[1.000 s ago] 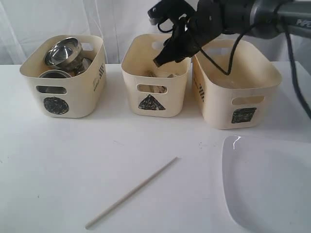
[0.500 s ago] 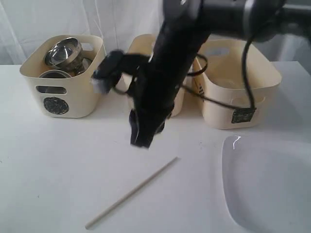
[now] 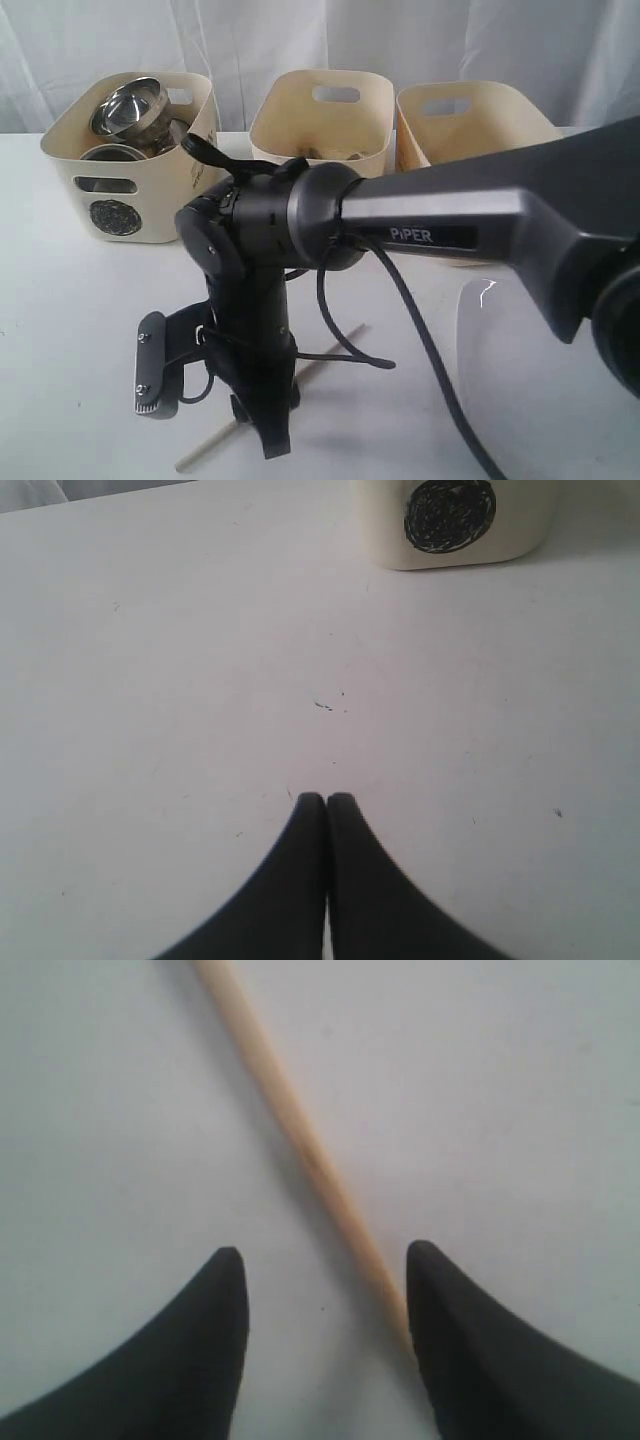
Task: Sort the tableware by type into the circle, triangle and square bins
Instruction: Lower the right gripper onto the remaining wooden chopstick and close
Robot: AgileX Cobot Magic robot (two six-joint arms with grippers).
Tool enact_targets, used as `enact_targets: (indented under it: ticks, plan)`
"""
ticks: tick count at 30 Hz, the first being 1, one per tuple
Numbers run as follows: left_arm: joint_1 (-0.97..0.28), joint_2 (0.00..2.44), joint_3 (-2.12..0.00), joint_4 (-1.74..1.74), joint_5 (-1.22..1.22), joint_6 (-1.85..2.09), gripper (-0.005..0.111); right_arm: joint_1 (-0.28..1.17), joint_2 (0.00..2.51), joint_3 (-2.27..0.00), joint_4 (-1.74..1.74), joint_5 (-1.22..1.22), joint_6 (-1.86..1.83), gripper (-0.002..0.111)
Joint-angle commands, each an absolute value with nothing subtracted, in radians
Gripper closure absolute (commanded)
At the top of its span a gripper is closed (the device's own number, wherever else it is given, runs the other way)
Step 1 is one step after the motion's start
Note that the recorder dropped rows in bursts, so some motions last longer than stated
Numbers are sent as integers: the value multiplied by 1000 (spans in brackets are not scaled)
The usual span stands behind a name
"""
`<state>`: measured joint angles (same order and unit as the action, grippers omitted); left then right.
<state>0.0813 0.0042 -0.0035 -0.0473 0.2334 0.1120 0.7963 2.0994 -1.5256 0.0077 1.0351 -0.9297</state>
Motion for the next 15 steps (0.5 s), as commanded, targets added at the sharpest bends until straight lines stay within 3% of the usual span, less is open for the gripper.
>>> enact_targets:
  ticks: [1,11,15]
  plan:
    - [76,0,0,-59,232,109,107,797,2111,-1522,0,963,-939,61]
    - [76,0,0,-59,232,109,107,797,2171,-1522,7,961,-939,63]
    - [76,0,0,-59,232,109,107,797,2185,-1522,10,963,-937,81]
